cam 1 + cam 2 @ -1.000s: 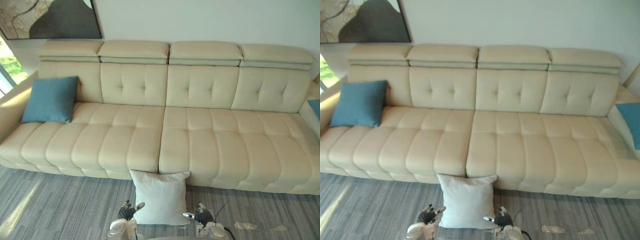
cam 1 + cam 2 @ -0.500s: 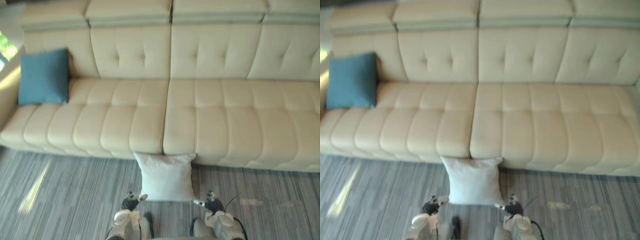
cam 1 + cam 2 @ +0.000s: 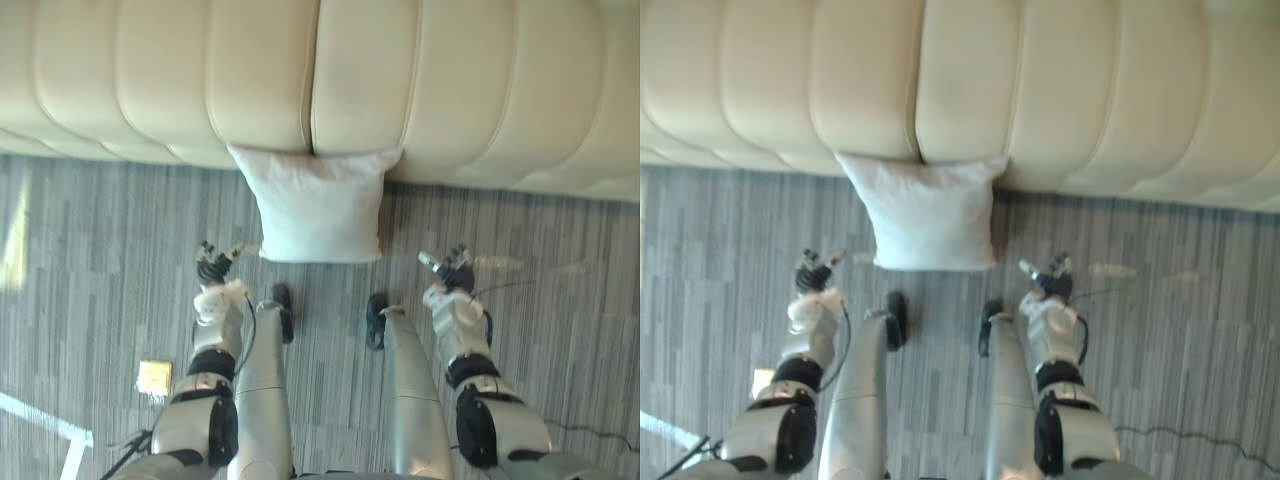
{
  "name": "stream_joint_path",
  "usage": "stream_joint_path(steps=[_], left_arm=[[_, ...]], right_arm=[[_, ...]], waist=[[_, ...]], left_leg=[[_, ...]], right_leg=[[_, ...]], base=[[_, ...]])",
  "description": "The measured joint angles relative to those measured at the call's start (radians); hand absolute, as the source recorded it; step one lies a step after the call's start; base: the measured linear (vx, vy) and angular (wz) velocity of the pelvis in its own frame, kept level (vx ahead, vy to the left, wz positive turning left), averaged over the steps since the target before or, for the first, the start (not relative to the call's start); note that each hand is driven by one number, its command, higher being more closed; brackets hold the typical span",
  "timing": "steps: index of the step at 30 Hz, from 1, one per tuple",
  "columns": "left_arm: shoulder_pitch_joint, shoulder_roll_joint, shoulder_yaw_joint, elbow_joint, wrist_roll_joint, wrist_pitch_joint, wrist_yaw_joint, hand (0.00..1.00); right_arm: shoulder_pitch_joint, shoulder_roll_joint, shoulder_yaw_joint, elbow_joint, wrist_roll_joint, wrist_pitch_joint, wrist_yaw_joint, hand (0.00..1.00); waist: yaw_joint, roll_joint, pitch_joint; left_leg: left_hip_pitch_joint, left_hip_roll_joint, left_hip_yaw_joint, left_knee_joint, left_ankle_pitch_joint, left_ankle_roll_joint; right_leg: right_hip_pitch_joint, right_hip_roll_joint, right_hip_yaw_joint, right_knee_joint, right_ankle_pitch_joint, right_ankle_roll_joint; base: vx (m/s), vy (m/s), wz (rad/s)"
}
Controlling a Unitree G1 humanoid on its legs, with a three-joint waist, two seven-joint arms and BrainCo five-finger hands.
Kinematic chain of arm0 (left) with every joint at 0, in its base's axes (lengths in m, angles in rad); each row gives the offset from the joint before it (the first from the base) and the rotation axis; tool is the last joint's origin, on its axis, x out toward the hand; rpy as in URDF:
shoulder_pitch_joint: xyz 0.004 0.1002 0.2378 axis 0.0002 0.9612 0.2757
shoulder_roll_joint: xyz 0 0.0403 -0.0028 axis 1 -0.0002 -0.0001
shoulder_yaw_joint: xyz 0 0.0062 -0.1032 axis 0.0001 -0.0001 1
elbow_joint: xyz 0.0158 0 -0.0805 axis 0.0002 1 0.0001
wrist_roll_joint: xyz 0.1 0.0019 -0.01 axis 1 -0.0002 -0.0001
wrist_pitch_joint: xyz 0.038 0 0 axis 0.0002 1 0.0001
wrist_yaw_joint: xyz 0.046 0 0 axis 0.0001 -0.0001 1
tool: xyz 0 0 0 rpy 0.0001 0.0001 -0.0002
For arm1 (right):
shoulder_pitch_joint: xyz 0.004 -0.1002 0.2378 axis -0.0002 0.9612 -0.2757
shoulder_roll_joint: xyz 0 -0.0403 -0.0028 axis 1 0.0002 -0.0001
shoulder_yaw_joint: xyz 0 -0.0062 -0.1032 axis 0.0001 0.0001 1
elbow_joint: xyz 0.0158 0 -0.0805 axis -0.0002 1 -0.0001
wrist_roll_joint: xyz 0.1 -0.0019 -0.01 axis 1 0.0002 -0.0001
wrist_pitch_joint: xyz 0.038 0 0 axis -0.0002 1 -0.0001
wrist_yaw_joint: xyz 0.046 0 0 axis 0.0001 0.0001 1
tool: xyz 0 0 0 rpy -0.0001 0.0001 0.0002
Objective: Pick up cushions and gather them together orderly.
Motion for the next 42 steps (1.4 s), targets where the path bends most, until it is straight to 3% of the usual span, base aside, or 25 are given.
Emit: stream_joint_path(steps=[6,10,14,21,22,26,30,36,40,42], left_arm=[[-0.208,0.075,-0.032,-0.008,0.0,0.0,0.002,0.0],[-0.322,0.104,-0.097,-0.025,0.001,0.0,0.006,0.0],[-0.396,0.104,-0.177,-0.064,0.001,-0.011,0.035,0.0],[-0.526,0.053,-0.266,-0.114,0.012,-0.019,0.119,0.0],[-0.54,0.044,-0.269,-0.126,0.017,-0.023,0.141,1.0],[-0.561,0.023,-0.27,-0.161,0.024,-0.027,0.199,1.0],[-0.563,0.024,-0.27,-0.186,0.024,-0.027,0.245,1.0],[-0.524,0.009,-0.27,-0.248,0.018,-0.028,0.257,1.0],[-0.385,-0.033,-0.272,-0.348,0.001,-0.052,0.265,1.0],[-0.289,-0.059,-0.285,-0.417,0.001,-0.066,0.266,1.0]], right_arm=[[-0.233,-0.091,-0.005,-0.001,0.008,-0.002,-0.011,0.0],[-0.356,-0.115,0.121,-0.003,0.017,-0.018,-0.013,0.0],[-0.45,-0.111,0.265,-0.016,0.012,-0.022,-0.015,0.0],[-0.534,-0.092,0.336,-0.088,-0.053,-0.039,-0.091,0.0],[-0.547,-0.092,0.337,-0.094,-0.056,-0.045,-0.1,1.0],[-0.552,-0.089,0.343,-0.129,-0.062,-0.064,-0.132,1.0],[-0.54,-0.088,0.345,-0.168,0.019,-0.07,-0.134,1.0],[-0.483,-0.066,0.352,-0.244,0.098,-0.071,-0.133,1.0],[-0.372,-0.007,0.349,-0.31,0.128,-0.071,-0.133,1.0],[-0.278,0.024,0.348,-0.388,0.128,-0.071,-0.132,1.0]], waist=[[0.001,-0.004,0.089],[0.001,-0.005,0.111],[0.01,-0.003,0.114],[0.023,0.003,0.146],[0.023,0.005,0.155],[0.024,0.005,0.171],[0.024,0.005,0.173],[0.024,0.005,0.173],[0.021,0.005,0.171],[0.019,0.004,0.168]], left_leg=[[-0.234,-0.001,-0.025,0.138,0.02,-0.008],[-0.371,-0.003,-0.035,0.193,0.01,-0.003],[-0.463,-0.005,-0.04,0.232,0.005,-0.007],[-0.561,-0.016,-0.051,0.29,-0.002,-0.015],[-0.573,-0.017,-0.051,0.294,-0.003,-0.016],[-0.595,-0.019,-0.051,0.299,-0.003,-0.016],[-0.597,-0.019,-0.05,0.3,-0.002,-0.017],[-0.587,-0.019,-0.049,0.305,-0.002,-0.017],[-0.488,-0.018,-0.052,0.276,-0.002,-0.016],[-0.373,-0.015,-0.051,0.231,-0.002,-0.016]], right_leg=[[-0.228,0.0,0.002,0.148,0.005,-0.001],[-0.365,-0.003,0.004,0.211,-0.006,-0.007],[-0.459,-0.005,0.006,0.254,-0.015,-0.012],[-0.552,-0.015,0.005,0.312,-0.03,-0.011],[-0.562,-0.016,0.004,0.316,-0.032,-0.011],[-0.583,-0.017,0.002,0.321,-0.033,-0.01],[-0.585,-0.017,0.002,0.32,-0.032,-0.011],[-0.575,-0.019,0.002,0.322,-0.032,-0.01],[-0.474,-0.02,-0.006,0.287,-0.028,-0.009],[-0.356,-0.019,-0.014,0.236,-0.025,-0.01]], base=[[-0.07,-0.023,0.09],[-0.05,0.003,0.05],[-0.05,0.014,0.04],[-0.03,0.014,0.04],[0.0,0.0,0.0],[0.0,0.0,0.0],[0.0,0.0,0.0],[0.0,0.0,0.0],[0.02,-0.001,-0.03],[0.05,0.007,-0.06]])
